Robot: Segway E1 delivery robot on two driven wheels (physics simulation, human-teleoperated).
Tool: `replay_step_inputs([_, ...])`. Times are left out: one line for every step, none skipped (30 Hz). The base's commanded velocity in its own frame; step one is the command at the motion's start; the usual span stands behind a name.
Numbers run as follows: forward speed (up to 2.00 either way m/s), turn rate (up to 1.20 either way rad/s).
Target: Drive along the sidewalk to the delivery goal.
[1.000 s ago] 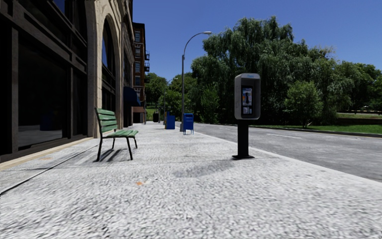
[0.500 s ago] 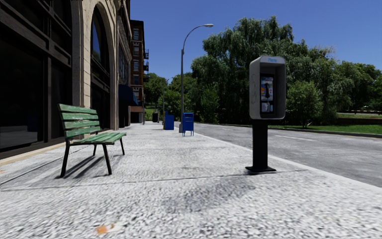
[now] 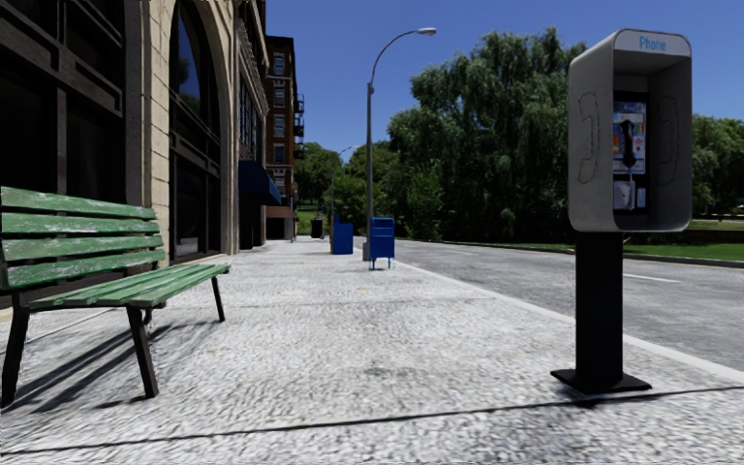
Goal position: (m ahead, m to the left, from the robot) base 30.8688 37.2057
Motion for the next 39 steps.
replay_step_inputs([2.00,0.24])
replay_step_inputs([2.00,0.24])
replay_step_inputs([2.00,0.24])
replay_step_inputs([2.00,0.24])
replay_step_inputs([2.00,0.24])
replay_step_inputs([2.00,0.24])
replay_step_inputs([2.00,0.24])
replay_step_inputs([2.00,0.24])
replay_step_inputs([2.00,0.24])
replay_step_inputs([2.00,0.24])
replay_step_inputs([2.00,0.24])
replay_step_inputs([2.00,0.24])
replay_step_inputs([2.00,0.24])
replay_step_inputs([2.00,0.24])
replay_step_inputs([2.00,0.24])
replay_step_inputs([2.00,0.24])
replay_step_inputs([2.00,0.24])
replay_step_inputs([2.00,0.24])
replay_step_inputs([2.00,0.24])
replay_step_inputs([2.00,0.24])
replay_step_inputs([2.00,0.25])
replay_step_inputs([2.00,0.25])
replay_step_inputs([2.00,0.27])
replay_step_inputs([2.00,0.27])
replay_step_inputs([2.00,0.27])
replay_step_inputs([2.00,0.27])
replay_step_inputs([2.00,0.27])
replay_step_inputs([2.00,0.29])
replay_step_inputs([2.00,0.30])
replay_step_inputs([2.00,0.30])
replay_step_inputs([2.00,0.30])
replay_step_inputs([2.00,0.31])
replay_step_inputs([2.00,0.32])
replay_step_inputs([2.00,0.32])
replay_step_inputs([2.00,0.32])
replay_step_inputs([2.00,0.33])
replay_step_inputs([2.00,0.33])
replay_step_inputs([2.00,0.33])
replay_step_inputs([2.00,0.33])
